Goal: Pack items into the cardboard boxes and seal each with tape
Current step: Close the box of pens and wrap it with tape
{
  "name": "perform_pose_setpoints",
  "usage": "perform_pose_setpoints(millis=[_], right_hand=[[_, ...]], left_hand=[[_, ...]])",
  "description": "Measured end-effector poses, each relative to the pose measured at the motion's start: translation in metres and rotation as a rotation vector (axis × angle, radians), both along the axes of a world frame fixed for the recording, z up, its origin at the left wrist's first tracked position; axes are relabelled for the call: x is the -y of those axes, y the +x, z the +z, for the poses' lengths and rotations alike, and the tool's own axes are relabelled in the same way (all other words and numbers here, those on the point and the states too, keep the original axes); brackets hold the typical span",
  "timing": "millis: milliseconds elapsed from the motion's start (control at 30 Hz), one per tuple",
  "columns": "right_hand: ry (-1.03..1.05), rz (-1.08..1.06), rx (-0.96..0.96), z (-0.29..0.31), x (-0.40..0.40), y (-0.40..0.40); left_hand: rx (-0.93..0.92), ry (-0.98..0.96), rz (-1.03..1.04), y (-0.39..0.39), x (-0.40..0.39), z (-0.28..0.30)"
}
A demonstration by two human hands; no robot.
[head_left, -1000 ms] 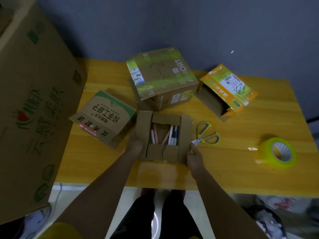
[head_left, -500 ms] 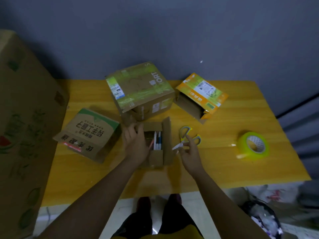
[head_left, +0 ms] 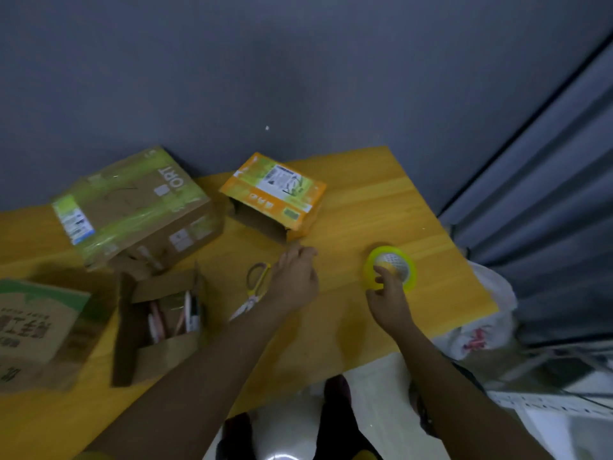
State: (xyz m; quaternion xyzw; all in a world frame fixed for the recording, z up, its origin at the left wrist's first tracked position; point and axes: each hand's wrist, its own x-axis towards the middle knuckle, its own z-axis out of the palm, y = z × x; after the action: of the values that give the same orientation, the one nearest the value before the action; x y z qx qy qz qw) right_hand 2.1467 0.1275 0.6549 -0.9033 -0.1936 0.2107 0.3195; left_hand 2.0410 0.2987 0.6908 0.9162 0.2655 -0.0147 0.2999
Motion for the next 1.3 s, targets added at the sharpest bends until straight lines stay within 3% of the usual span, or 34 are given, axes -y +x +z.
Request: perform_pose_setpoints(millis=[167, 300, 400, 633, 733, 867, 1000, 1067, 1167, 1300], right_hand=[[-0.442, 0.305, 0.197, -0.022, 0.027, 0.065], [-0.596, 0.570, 0.402, -0.043, 0.017, 0.098], [-0.680, 0.718, 0.275, -0.058, 0.016, 0.106], [-0.597, 0.826, 0.257, -0.064, 0.024, 0.125], [-0.547, 0.816, 0.269, -0.059, 0.032, 0.129], [-0.367, 0.713, 0.257, -0.047, 0.042, 0.137], [-0.041, 0.520, 0.039, -0.023, 0.050, 0.137], [0.065, 0.472, 0.022, -0.010, 0.048, 0.134], [0.129, 0.466, -0.009, 0.013, 0.033, 0.123], [0.199, 0.543, -0.083, 0.042, 0.003, 0.097]], left_hand=[[-0.200, -0.099, 0.024, 0.068, 0.040, -0.035], [-0.329, -0.164, 0.052, 0.105, 0.058, -0.060], [-0.372, -0.213, 0.056, 0.121, 0.067, -0.078], [-0.245, -0.268, 0.072, 0.144, 0.065, -0.106], [-0.315, -0.235, 0.009, 0.143, 0.062, -0.108], [-0.160, -0.316, 0.009, 0.141, 0.063, -0.107], [0.087, -0.348, 0.035, 0.140, 0.068, -0.072], [0.175, -0.315, -0.022, 0.133, 0.063, -0.051], [0.214, -0.298, -0.066, 0.114, 0.049, -0.019], [0.278, -0.264, 0.052, 0.073, 0.026, 0.018]])
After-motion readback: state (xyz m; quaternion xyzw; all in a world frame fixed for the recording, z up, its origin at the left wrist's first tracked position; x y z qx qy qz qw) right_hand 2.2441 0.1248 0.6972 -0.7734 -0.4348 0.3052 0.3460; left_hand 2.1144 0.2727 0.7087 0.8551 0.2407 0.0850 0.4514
